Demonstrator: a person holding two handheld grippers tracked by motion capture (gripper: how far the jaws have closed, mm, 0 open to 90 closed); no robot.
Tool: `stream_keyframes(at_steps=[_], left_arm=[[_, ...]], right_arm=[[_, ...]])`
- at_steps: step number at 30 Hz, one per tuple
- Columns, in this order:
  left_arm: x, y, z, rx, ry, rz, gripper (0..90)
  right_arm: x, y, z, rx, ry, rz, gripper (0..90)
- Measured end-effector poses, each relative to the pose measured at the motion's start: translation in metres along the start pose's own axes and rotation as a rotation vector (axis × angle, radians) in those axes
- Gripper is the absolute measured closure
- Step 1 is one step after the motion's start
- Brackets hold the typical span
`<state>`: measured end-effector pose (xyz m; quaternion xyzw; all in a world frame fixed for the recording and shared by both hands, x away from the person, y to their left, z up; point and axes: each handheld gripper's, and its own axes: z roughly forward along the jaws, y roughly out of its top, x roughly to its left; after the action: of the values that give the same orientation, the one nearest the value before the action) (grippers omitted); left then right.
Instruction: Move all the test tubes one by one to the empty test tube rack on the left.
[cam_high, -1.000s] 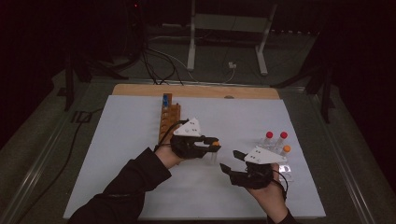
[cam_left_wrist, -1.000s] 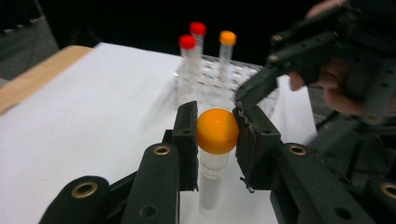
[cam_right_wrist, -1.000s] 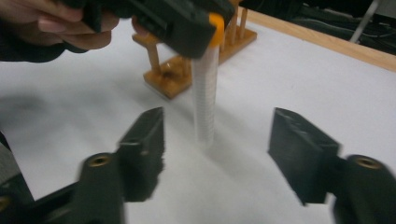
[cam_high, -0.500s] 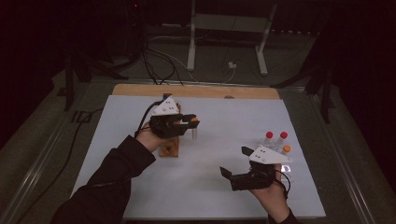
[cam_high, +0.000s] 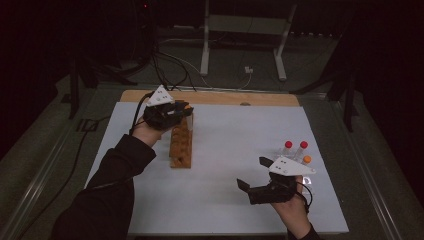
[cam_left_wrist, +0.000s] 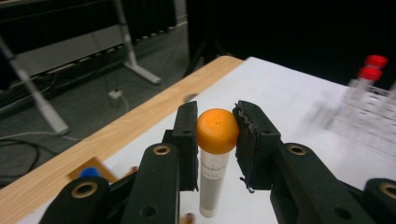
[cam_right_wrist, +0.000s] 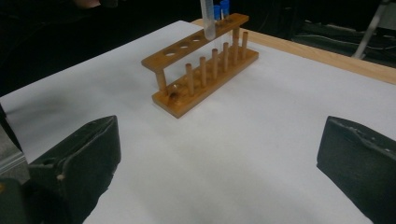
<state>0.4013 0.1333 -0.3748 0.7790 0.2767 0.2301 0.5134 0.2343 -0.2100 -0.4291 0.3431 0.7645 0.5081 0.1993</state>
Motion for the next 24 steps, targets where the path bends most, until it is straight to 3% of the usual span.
stream_keyframes(at_steps=[7, 13, 17, 24], left_arm=[[0.017, -0.004, 0.005, 0.006, 0.094, -0.042, 71.9], [0.026, -0.011, 0.009, 0.019, 0.166, -0.054, 71.9], [0.03, -0.021, 0.013, 0.023, 0.183, -0.076, 72.0], [0.031, -0.038, 0.023, 0.055, 0.173, -0.099, 71.9]], right_arm=[[0.0, 0.0, 0.0, 0.004, 0.007, 0.0, 0.0], [-0.001, -0.001, 0.0, 0.004, 0.007, 0.002, 0.0], [-0.001, -0.001, -0.001, 0.004, 0.006, 0.001, 0.0], [-0.002, -0.002, 0.0, 0.007, 0.007, 0.003, 0.0]])
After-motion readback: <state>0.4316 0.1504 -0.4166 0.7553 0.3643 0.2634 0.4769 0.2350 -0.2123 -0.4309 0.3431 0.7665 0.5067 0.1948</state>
